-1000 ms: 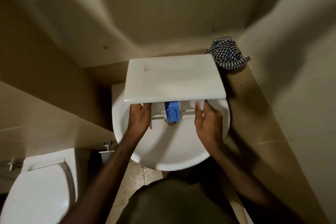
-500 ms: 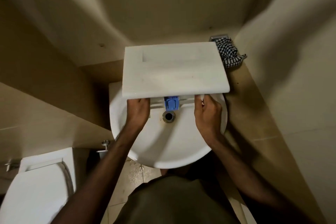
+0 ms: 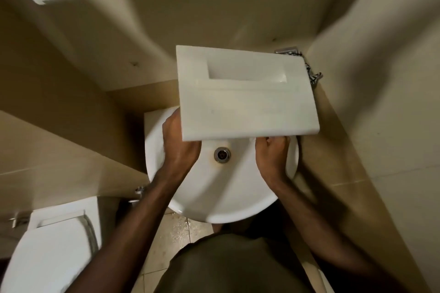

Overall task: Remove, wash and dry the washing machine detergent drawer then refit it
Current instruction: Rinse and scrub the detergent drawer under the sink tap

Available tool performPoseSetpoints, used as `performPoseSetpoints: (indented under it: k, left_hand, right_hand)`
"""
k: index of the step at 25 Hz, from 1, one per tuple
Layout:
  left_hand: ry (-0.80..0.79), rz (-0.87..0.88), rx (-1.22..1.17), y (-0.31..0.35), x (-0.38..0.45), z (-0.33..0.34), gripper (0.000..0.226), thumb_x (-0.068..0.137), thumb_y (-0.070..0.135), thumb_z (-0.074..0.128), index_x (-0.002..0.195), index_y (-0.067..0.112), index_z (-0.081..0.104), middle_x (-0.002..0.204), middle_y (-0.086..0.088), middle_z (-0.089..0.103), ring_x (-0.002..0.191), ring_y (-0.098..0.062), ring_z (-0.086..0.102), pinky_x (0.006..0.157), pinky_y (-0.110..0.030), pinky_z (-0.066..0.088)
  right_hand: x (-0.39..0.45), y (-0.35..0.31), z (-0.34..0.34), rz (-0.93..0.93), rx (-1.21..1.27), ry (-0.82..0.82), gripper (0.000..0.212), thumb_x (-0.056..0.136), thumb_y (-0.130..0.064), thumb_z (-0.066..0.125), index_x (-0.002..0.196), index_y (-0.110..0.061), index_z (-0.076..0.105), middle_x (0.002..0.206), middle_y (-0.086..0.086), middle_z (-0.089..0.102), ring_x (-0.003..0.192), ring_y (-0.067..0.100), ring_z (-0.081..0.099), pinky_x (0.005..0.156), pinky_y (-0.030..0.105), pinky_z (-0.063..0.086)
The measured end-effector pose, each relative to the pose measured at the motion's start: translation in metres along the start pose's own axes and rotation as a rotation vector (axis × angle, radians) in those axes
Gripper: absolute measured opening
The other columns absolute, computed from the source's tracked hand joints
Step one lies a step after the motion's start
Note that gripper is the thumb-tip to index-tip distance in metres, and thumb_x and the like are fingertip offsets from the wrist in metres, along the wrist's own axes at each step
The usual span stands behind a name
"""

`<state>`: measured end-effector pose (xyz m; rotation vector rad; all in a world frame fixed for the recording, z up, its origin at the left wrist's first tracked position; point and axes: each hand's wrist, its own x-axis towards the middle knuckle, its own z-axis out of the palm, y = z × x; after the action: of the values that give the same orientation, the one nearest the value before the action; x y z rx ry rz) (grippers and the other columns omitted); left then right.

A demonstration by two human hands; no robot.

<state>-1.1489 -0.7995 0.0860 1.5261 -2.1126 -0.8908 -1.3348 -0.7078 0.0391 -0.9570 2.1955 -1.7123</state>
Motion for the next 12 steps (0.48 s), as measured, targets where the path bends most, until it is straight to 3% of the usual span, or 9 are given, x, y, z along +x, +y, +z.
performPoseSetpoints:
  k: [1, 2, 3, 5, 6, 8, 10, 11, 12]
  left_hand:
    - [0.039, 0.080, -0.014, 0.003, -0.002, -0.002, 0.055, 0.085, 0.028, 0.043, 0.117, -0.010, 0.067, 0.115, -0.033, 0.068, 0.105, -0.044, 0.063, 0.081, -0.035, 0.034]
    - [0.117, 0.132, -0.045, 0.008, 0.001, 0.001, 0.045, 0.088, 0.023, 0.047, 0.112, -0.008, 0.069, 0.109, -0.032, 0.070, 0.104, -0.046, 0.064, 0.080, -0.038, 0.037]
    - [0.168, 0.089, -0.023, 0.013, 0.008, 0.005, 0.035, 0.095, 0.021, 0.049, 0.110, -0.002, 0.070, 0.103, -0.027, 0.072, 0.101, -0.046, 0.065, 0.078, -0.037, 0.038]
    - [0.121, -0.131, 0.010, 0.019, 0.023, 0.008, 0.033, 0.107, 0.034, 0.048, 0.112, 0.009, 0.070, 0.098, -0.019, 0.072, 0.098, -0.043, 0.065, 0.078, -0.037, 0.042]
    - [0.094, -0.197, -0.022, 0.016, 0.026, 0.010, 0.035, 0.107, 0.041, 0.049, 0.110, 0.012, 0.069, 0.094, -0.015, 0.072, 0.095, -0.040, 0.066, 0.078, -0.039, 0.047]
    - [0.101, -0.168, -0.160, 0.010, 0.021, 0.007, 0.031, 0.102, 0.044, 0.054, 0.094, 0.016, 0.065, 0.083, -0.013, 0.070, 0.080, -0.031, 0.067, 0.073, -0.039, 0.055]
    - [0.201, 0.062, -0.294, 0.004, 0.006, 0.004, 0.019, 0.091, 0.031, 0.053, 0.091, 0.013, 0.056, 0.080, -0.009, 0.068, 0.073, -0.009, 0.061, 0.074, -0.023, 0.054]
    - [0.233, 0.171, -0.308, 0.002, 0.002, 0.004, 0.015, 0.087, 0.027, 0.051, 0.094, 0.013, 0.053, 0.077, -0.006, 0.064, 0.076, -0.003, 0.056, 0.074, -0.010, 0.047]
    - [0.232, 0.199, -0.290, 0.001, 0.003, 0.006, 0.014, 0.087, 0.025, 0.051, 0.093, 0.013, 0.052, 0.073, -0.004, 0.061, 0.078, -0.003, 0.053, 0.072, -0.009, 0.044]
  right_hand:
    - [-0.001, 0.001, 0.001, 0.025, 0.024, 0.002, 0.017, 0.093, -0.003, 0.061, 0.093, -0.018, 0.068, 0.086, 0.002, 0.070, 0.084, 0.006, 0.061, 0.082, 0.033, 0.050]
    - [0.001, 0.005, 0.000, 0.054, -0.020, -0.070, 0.010, 0.095, -0.002, 0.062, 0.092, -0.011, 0.066, 0.086, 0.001, 0.069, 0.085, 0.008, 0.061, 0.083, 0.036, 0.050]
    - [0.002, 0.008, 0.000, 0.097, -0.098, -0.165, 0.021, 0.098, -0.008, 0.063, 0.078, -0.010, 0.057, 0.072, -0.002, 0.061, 0.071, 0.012, 0.055, 0.073, 0.038, 0.045]
    - [0.001, 0.015, -0.001, 0.129, -0.263, -0.340, 0.046, 0.102, -0.019, 0.062, 0.065, -0.019, 0.035, 0.054, -0.006, 0.037, 0.052, 0.016, 0.036, 0.061, 0.034, 0.032]
    - [-0.001, 0.013, -0.002, 0.109, -0.278, -0.318, 0.049, 0.103, -0.020, 0.062, 0.065, -0.020, 0.031, 0.052, -0.006, 0.032, 0.049, 0.013, 0.033, 0.059, 0.033, 0.029]
    - [-0.003, 0.008, -0.004, 0.035, -0.226, -0.196, 0.048, 0.103, -0.020, 0.062, 0.067, -0.017, 0.030, 0.051, -0.008, 0.029, 0.046, 0.013, 0.031, 0.054, 0.031, 0.023]
    - [-0.008, 0.007, -0.004, 0.019, -0.129, -0.095, 0.046, 0.100, -0.015, 0.060, 0.065, -0.013, 0.029, 0.050, -0.002, 0.029, 0.048, 0.016, 0.027, 0.053, 0.029, 0.024]
    - [-0.009, 0.006, -0.005, 0.020, -0.092, -0.066, 0.046, 0.097, -0.011, 0.059, 0.062, -0.010, 0.029, 0.049, 0.004, 0.031, 0.048, 0.017, 0.028, 0.054, 0.031, 0.028]
    - [-0.008, 0.007, -0.006, 0.023, -0.104, -0.074, 0.045, 0.097, -0.008, 0.059, 0.061, -0.008, 0.031, 0.049, 0.008, 0.033, 0.047, 0.022, 0.031, 0.055, 0.033, 0.032]
